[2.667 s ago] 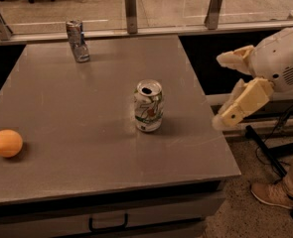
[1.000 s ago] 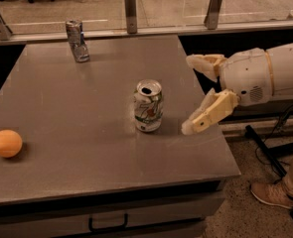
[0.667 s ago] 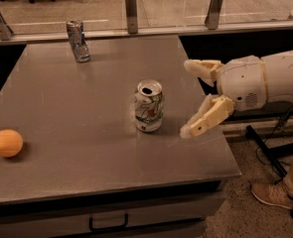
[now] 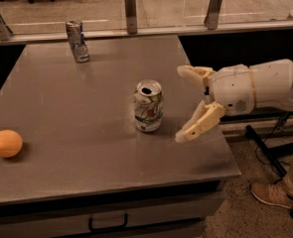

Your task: Knock 7up can over

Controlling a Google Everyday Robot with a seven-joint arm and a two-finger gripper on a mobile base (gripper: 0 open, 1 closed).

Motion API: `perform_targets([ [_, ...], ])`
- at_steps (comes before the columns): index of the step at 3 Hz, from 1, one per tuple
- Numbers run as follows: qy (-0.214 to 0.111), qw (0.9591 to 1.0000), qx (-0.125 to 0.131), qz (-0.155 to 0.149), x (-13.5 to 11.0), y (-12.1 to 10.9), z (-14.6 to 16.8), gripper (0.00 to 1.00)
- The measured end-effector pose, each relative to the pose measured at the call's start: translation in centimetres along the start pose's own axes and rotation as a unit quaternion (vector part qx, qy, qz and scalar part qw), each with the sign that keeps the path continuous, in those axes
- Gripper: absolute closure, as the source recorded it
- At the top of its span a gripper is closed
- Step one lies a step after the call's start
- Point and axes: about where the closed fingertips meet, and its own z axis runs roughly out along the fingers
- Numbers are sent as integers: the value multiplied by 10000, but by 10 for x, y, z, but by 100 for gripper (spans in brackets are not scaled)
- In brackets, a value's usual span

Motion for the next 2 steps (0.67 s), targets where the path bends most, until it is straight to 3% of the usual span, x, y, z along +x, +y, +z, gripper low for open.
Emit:
perform_targets([
  [2,-137,9997,-119,-144,11,-3,26,0],
])
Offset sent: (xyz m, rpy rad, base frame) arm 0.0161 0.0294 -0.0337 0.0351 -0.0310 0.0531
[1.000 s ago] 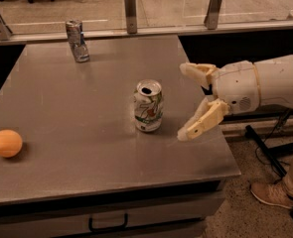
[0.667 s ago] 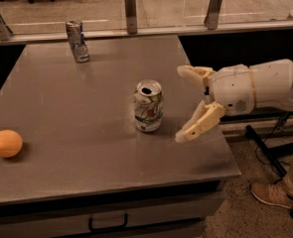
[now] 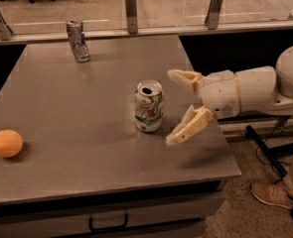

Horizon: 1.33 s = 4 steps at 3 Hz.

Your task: Knock 7up can over

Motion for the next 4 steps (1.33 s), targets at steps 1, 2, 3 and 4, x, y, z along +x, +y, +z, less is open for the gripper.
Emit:
perform_targets([
  [1,-40,9999,-143,-30,4,-1,19,0],
  [2,-67,9994,-351,-25,1,-5,38,15],
  [3,-18,9956,-879,317,-1,-7,57,40],
  [4,28,9913,-1188,567,-9,-3,66,62],
])
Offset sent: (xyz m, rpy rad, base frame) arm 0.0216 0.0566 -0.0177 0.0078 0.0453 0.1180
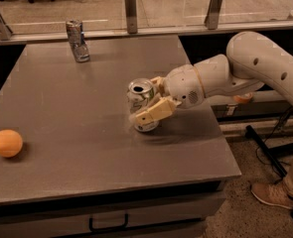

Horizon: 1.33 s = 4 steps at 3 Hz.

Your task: Knock 7up can over

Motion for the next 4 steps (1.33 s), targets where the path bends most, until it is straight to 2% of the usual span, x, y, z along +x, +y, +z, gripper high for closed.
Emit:
perform_targets([
  [1,605,9972,-332,-304,-21,-1,8,85],
  [2,1750,9775,-798,-862,-25,-8,22,100],
  [3,2757,9469,-1073,-1261,-15,-20,26,100],
  [4,3526,9173,-1100,-1488,-2,-31,19,100],
])
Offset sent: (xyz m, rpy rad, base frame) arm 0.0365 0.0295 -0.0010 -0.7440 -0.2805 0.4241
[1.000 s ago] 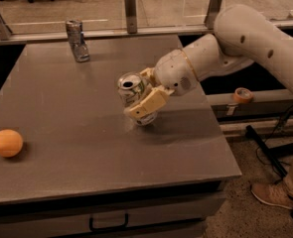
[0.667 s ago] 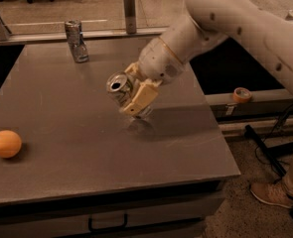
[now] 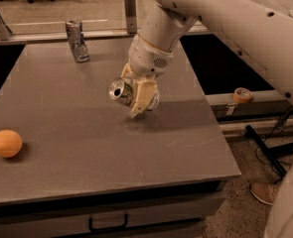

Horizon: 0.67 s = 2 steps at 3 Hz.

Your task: Knock 7up can over

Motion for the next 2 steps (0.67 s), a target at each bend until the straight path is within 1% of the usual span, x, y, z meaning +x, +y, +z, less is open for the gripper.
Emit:
perform_targets([
  [1,527,9986,46,-54,11,-2,-1,100],
  [2,964,9952,168,-38,20,-3,-2,100],
])
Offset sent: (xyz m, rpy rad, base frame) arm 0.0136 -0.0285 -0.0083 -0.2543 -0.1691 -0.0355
